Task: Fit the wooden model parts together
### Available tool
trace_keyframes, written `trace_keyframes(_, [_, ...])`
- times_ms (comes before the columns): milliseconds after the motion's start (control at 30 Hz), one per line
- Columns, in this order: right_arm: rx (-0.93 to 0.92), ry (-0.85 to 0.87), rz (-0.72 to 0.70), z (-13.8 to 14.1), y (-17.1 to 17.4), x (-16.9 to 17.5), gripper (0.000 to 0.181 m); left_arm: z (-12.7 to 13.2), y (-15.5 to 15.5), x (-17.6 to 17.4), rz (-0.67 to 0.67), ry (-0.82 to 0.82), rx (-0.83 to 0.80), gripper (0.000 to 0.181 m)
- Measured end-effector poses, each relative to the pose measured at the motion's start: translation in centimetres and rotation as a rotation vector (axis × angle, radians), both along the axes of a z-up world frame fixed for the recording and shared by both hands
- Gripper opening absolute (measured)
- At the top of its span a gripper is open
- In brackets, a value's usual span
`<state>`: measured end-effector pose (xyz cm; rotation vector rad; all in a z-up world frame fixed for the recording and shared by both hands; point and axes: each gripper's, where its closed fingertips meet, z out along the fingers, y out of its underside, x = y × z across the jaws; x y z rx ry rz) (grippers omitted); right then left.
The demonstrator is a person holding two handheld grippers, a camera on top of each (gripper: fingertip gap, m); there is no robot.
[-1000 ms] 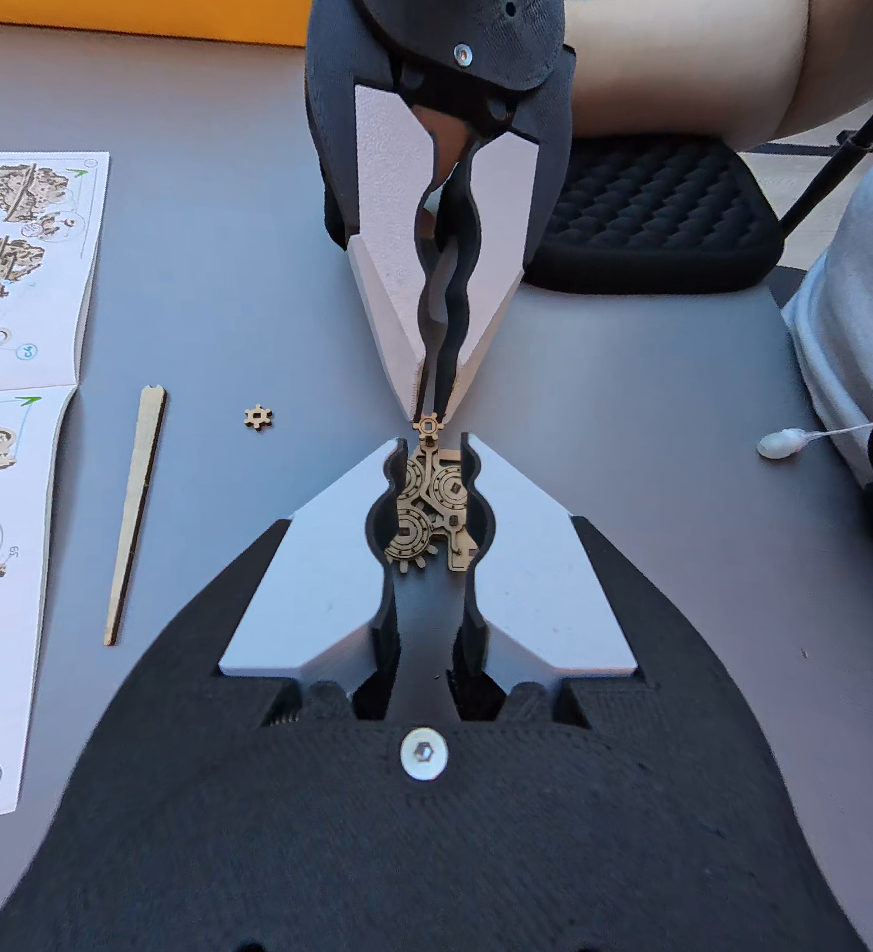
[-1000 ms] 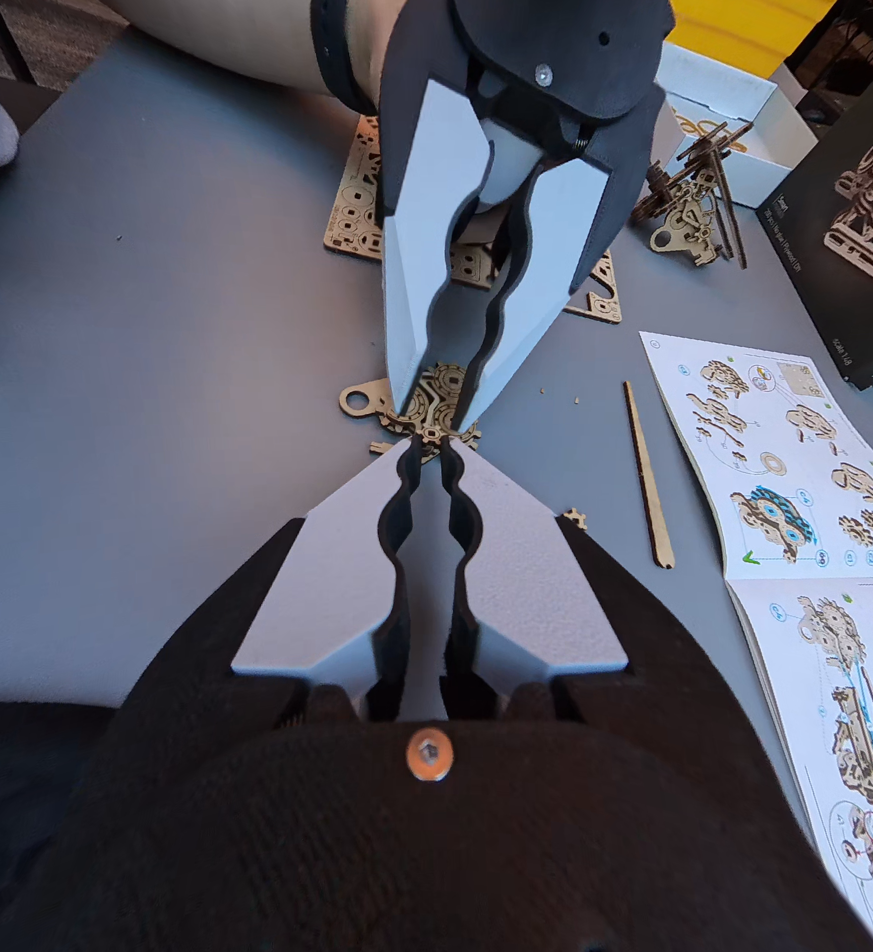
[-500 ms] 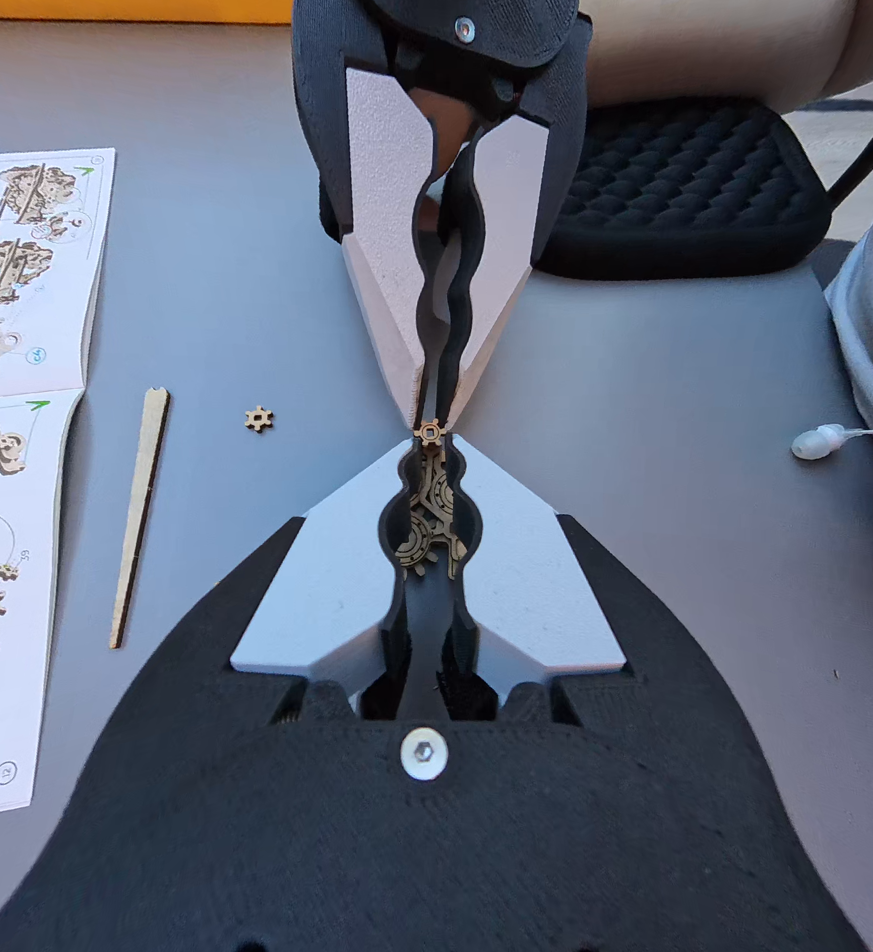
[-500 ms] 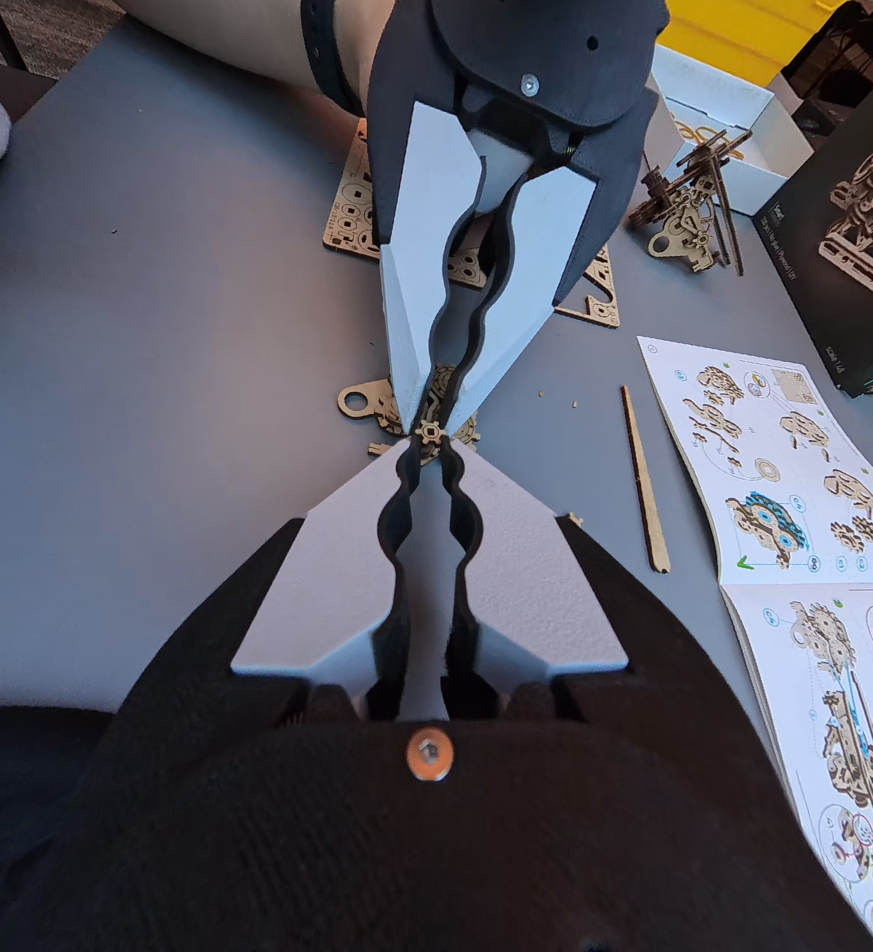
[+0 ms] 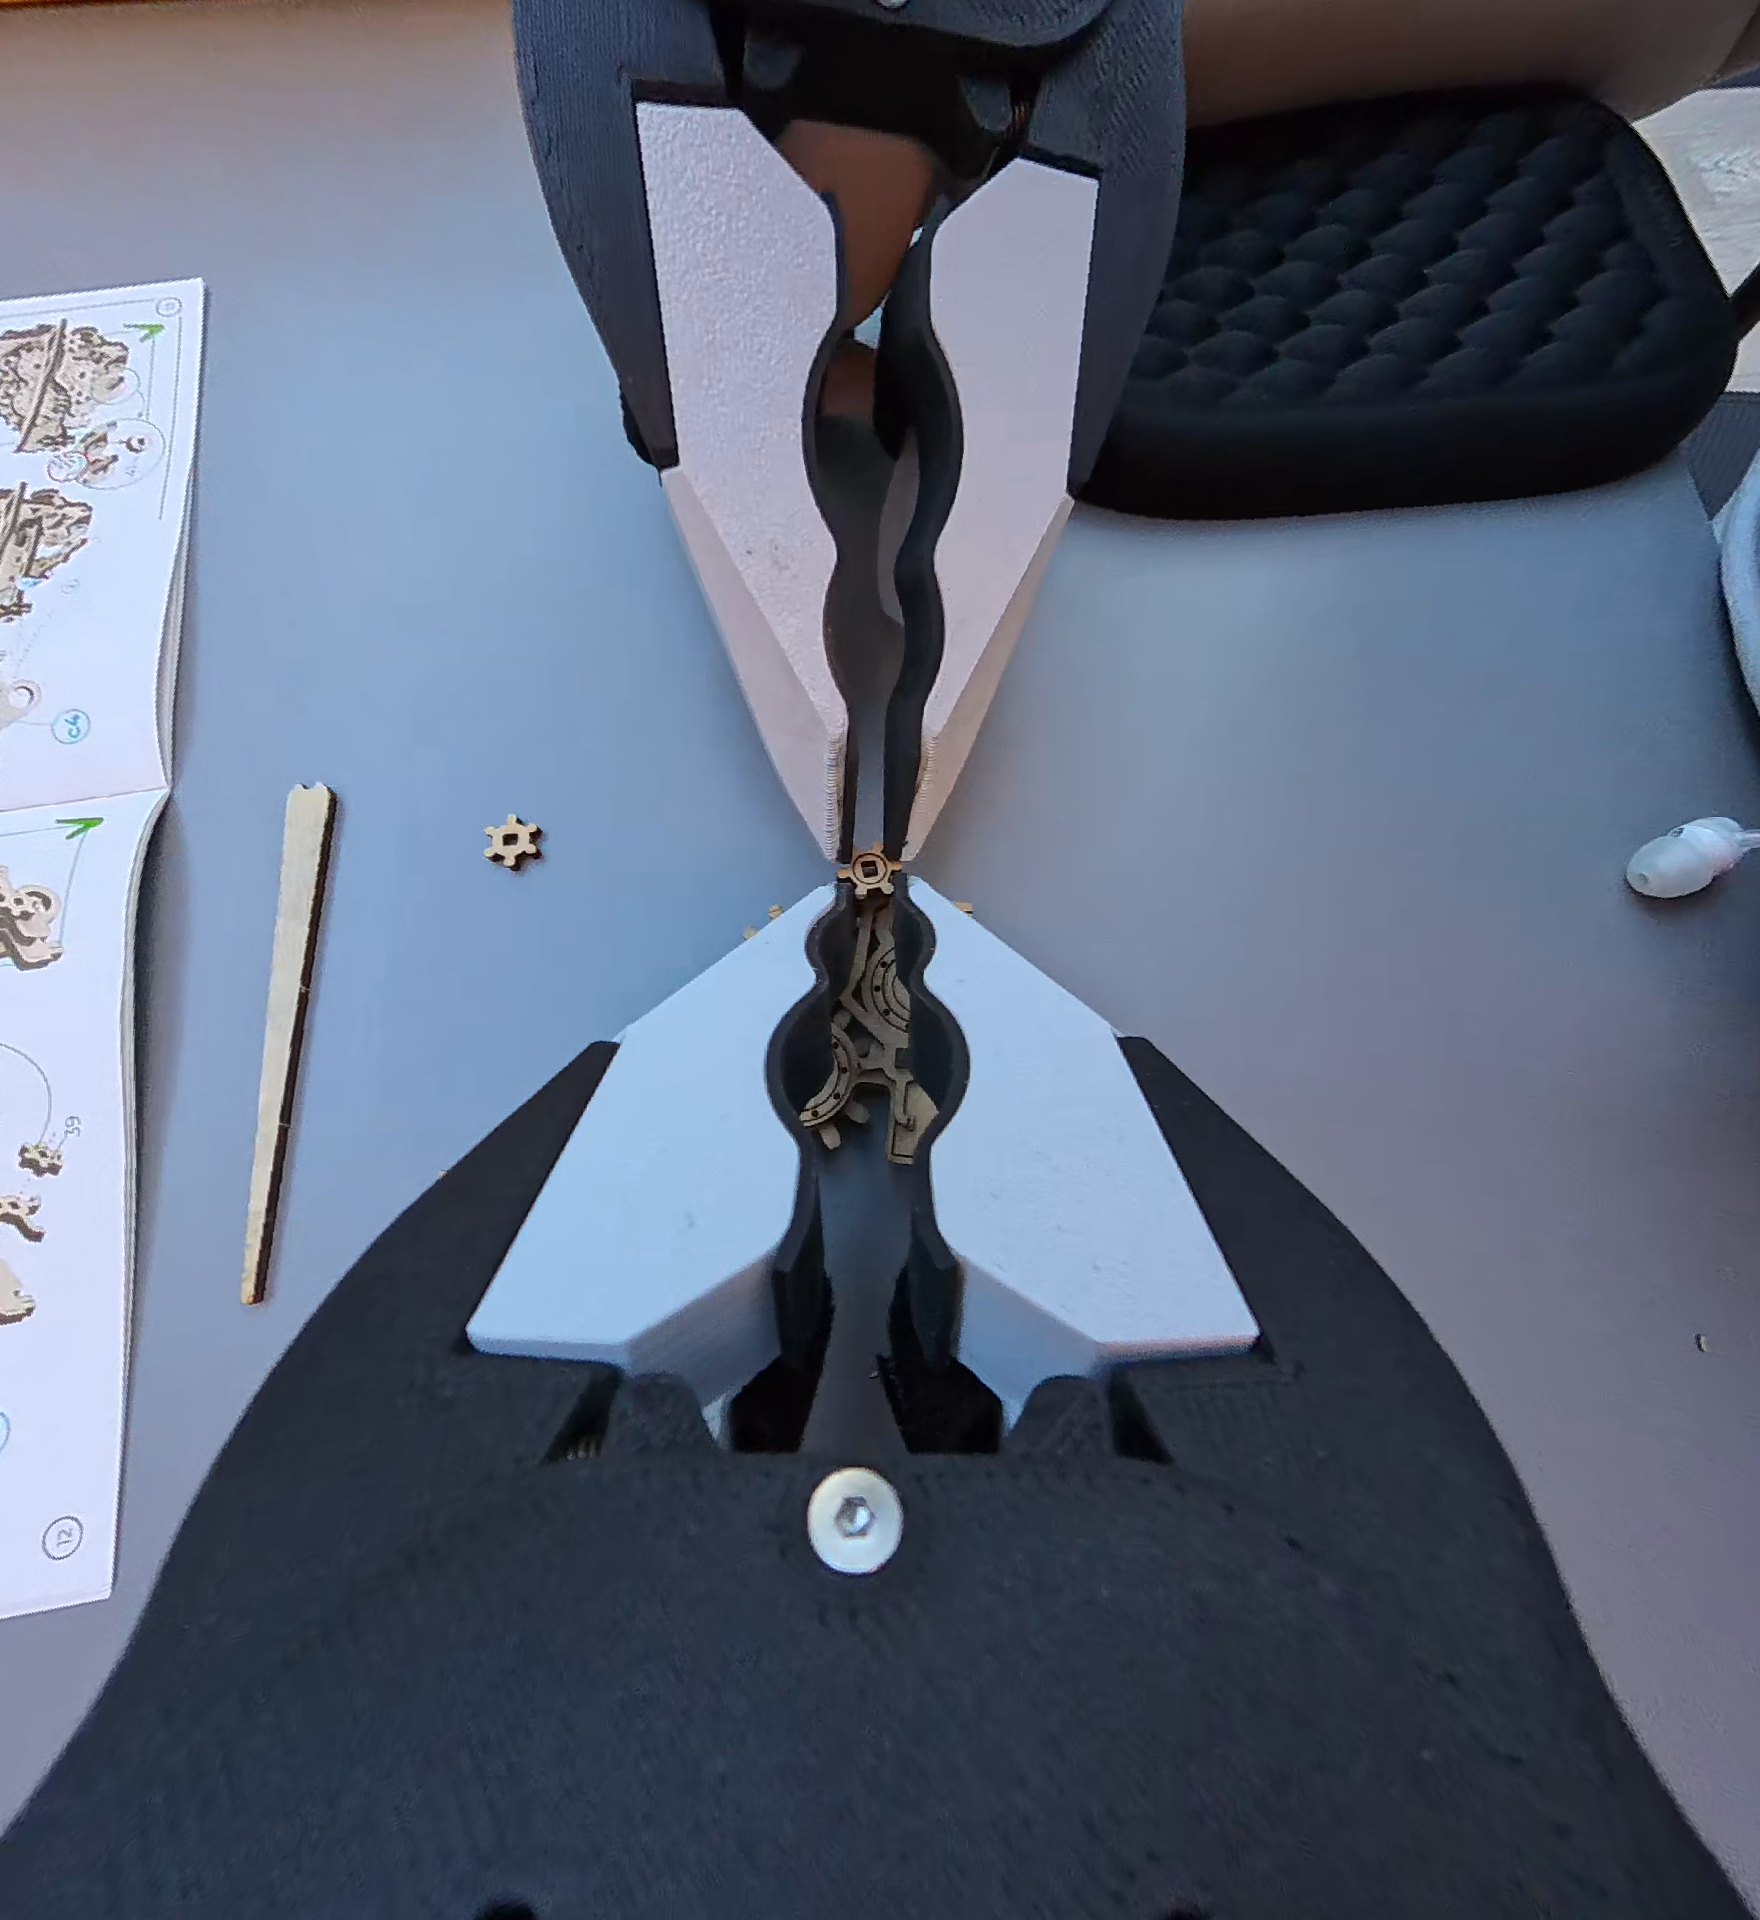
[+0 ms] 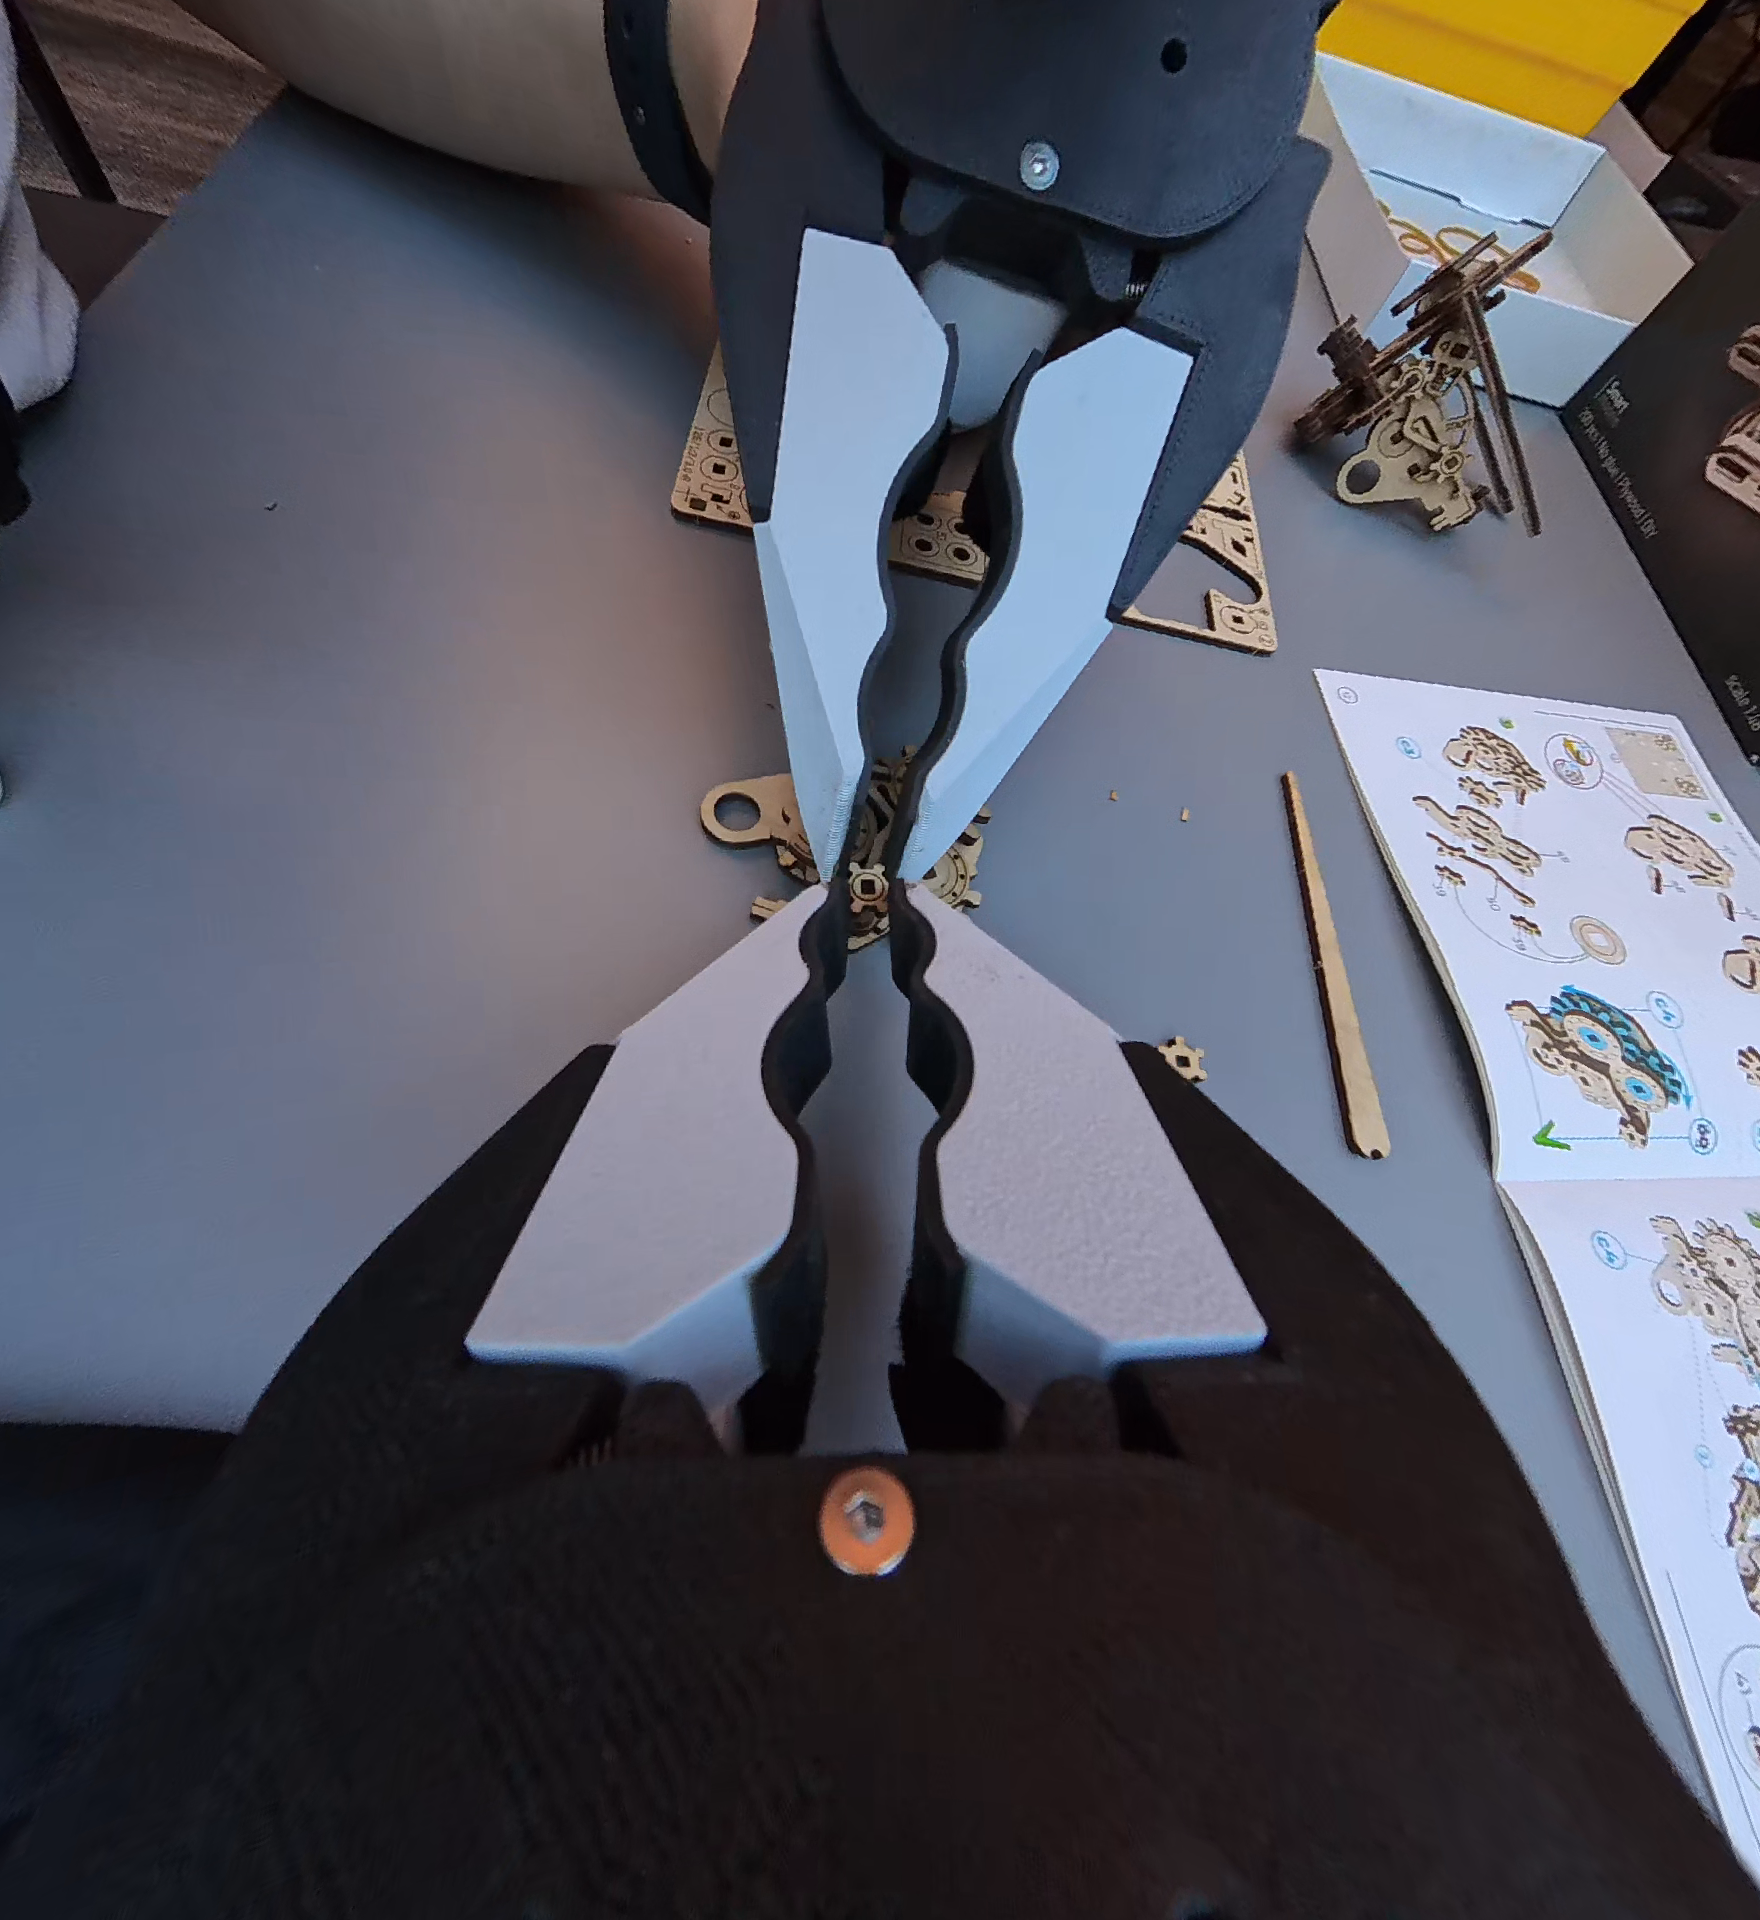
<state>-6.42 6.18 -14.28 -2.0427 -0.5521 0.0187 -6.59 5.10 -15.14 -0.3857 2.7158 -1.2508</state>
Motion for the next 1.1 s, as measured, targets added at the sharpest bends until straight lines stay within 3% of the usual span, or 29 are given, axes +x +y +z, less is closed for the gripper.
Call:
trace_keyframes(300, [-0.028, -0.007, -0.015, 0.04, -0.12, -0.13, 0.006, 0.05, -0.07, -0.20, -0.012, 0.007, -0.011, 0.004])
trace_keyframes(633, [-0.127, -0.007, -0.143, -0.03, -0.12, -0.31, 0.006, 0.23, 0.01, -0.36, -0.015, -0.011, -0.005, 0.004])
trace_keyframes(1100, [-0.053, 0.009, -0.193, 0.57, -0.44, -0.27, 0.005, 0.68, -0.18, -0.30, -0.006, -0.001, -0.039, 0.005])
